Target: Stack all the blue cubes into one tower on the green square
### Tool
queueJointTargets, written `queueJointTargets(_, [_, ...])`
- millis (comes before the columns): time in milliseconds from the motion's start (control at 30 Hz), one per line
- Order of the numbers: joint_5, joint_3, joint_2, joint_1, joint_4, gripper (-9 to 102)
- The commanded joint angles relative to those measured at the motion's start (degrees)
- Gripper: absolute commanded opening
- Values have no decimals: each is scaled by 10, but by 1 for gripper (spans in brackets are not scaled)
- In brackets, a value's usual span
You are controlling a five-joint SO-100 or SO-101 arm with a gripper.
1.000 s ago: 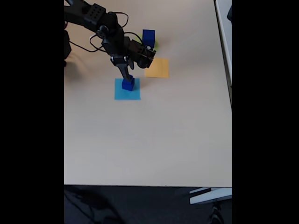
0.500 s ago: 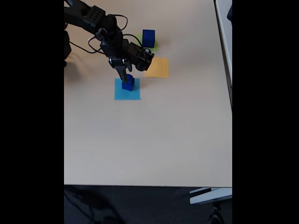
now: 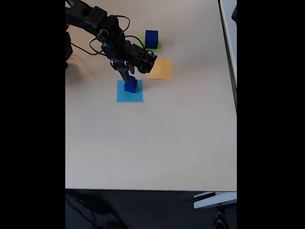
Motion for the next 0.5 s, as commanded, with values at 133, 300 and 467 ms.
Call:
queueJointTargets(133, [-6,-4,5,7,-2,12])
queueJointTargets(300, [-7,-4,5,7,-1,11])
queueJointTargets(467, [-8,-4,4,8,-1,9])
